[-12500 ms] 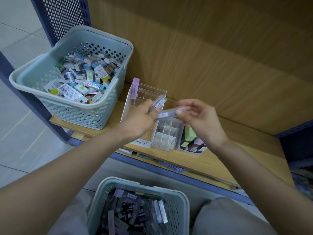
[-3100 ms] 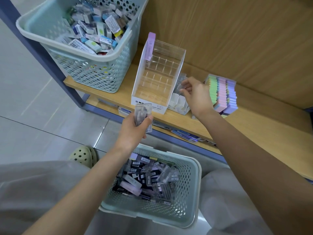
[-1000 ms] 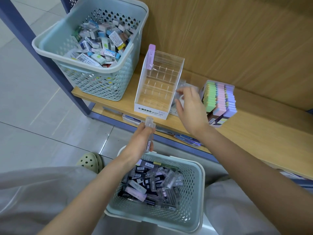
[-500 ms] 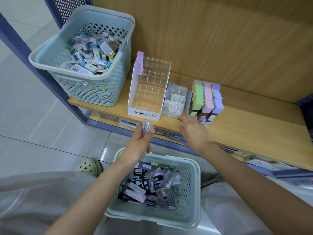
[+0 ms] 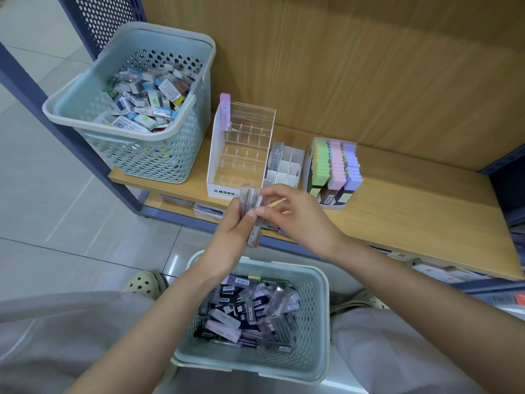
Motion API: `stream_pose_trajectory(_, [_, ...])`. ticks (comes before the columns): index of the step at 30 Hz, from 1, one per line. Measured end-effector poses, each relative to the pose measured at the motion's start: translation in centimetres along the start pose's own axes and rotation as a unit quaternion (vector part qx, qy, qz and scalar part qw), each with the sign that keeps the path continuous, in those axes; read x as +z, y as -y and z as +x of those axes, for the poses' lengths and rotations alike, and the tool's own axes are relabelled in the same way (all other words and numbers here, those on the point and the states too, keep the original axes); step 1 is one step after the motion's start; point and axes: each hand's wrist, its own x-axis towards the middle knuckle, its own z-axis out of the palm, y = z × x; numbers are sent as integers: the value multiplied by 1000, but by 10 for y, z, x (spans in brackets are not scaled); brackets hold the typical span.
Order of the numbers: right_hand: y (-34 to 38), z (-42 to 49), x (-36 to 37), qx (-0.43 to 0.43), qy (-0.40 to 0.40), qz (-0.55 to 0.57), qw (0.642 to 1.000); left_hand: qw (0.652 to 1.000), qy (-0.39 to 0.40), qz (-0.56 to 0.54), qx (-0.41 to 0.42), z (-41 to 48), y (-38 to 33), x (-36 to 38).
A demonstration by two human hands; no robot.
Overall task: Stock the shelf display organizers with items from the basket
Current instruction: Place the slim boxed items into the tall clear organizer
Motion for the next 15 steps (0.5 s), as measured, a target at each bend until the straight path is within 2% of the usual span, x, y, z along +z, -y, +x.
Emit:
stream_pose_trajectory(2, [2, 1, -4, 14, -3, 42, 999, 1000, 5, 4, 24, 0, 1, 0])
stream_pose_trajectory(5, [2, 6, -13, 7, -24, 55, 998, 999, -30, 0, 40, 2, 2, -2])
stream_pose_trajectory(7, [0, 13, -22, -8, -69, 51, 996, 998, -53, -22, 26, 5, 3, -6])
stream_pose_trajectory(11, [-13, 39, -43, -56, -193, -36, 979, 997, -75, -25, 8, 8, 7, -16])
stream_pose_trajectory(15, [-37, 74, -40, -50, -177, -151, 971, 997, -73, -26, -7, 12, 12, -20])
